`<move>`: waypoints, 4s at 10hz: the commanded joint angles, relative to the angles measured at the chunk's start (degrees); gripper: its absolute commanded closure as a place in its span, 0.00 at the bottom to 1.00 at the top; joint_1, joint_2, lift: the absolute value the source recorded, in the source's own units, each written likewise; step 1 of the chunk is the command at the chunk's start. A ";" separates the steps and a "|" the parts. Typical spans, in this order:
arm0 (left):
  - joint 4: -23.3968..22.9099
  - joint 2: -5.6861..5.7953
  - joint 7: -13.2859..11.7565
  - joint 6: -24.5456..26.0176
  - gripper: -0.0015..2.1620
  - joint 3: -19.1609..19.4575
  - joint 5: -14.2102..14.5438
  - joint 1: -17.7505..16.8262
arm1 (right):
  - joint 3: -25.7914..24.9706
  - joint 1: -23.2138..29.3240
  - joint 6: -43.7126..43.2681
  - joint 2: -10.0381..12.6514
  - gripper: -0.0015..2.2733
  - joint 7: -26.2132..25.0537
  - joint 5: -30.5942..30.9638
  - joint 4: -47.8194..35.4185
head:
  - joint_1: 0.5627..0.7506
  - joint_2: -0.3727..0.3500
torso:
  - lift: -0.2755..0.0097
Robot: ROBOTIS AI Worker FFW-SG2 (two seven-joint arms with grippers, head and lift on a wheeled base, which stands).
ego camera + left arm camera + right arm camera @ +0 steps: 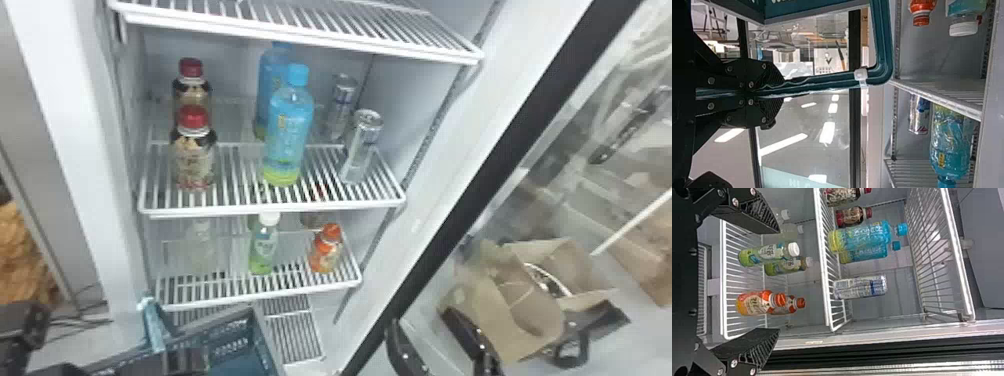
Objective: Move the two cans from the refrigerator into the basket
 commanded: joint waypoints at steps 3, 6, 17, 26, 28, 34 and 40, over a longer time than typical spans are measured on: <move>0.00 -0.01 -0.02 0.03 0.55 0.12 0.12 0.02 | 0.00 -0.67 -0.39 0.00 0.08 0.00 0.57 0.14 | 0.70 0.03 | 0.88; 0.00 -0.01 -0.02 0.03 0.55 0.35 0.23 0.16 | 0.11 -4.75 -0.39 0.35 0.08 -0.18 2.40 1.12 | 0.70 0.03 | 0.88; 0.00 -0.01 0.07 0.03 0.55 0.46 0.12 0.02 | 1.83 -25.42 -0.25 1.41 0.07 -2.72 8.11 10.26 | 0.70 0.04 | 0.88; 0.00 -0.01 0.07 0.03 0.55 0.69 0.35 0.16 | 4.23 -38.78 2.70 1.41 0.07 -5.54 11.88 18.98 | 0.70 0.11 | 0.88; 0.00 -0.01 0.07 0.03 0.55 0.69 0.35 0.16 | 4.23 -42.16 3.26 1.32 0.08 -5.71 12.57 21.65 | 0.70 0.12 | 0.88; 0.00 0.26 0.15 0.03 0.55 0.46 0.35 0.16 | 7.08 -49.89 4.95 -0.26 0.08 -5.89 12.45 29.10 | 0.70 0.17 | 0.88; 0.28 0.43 0.15 0.03 0.55 0.23 0.46 0.16 | 8.11 -53.97 5.65 -0.62 0.08 -7.56 12.45 32.62 | 0.70 0.19 | 0.88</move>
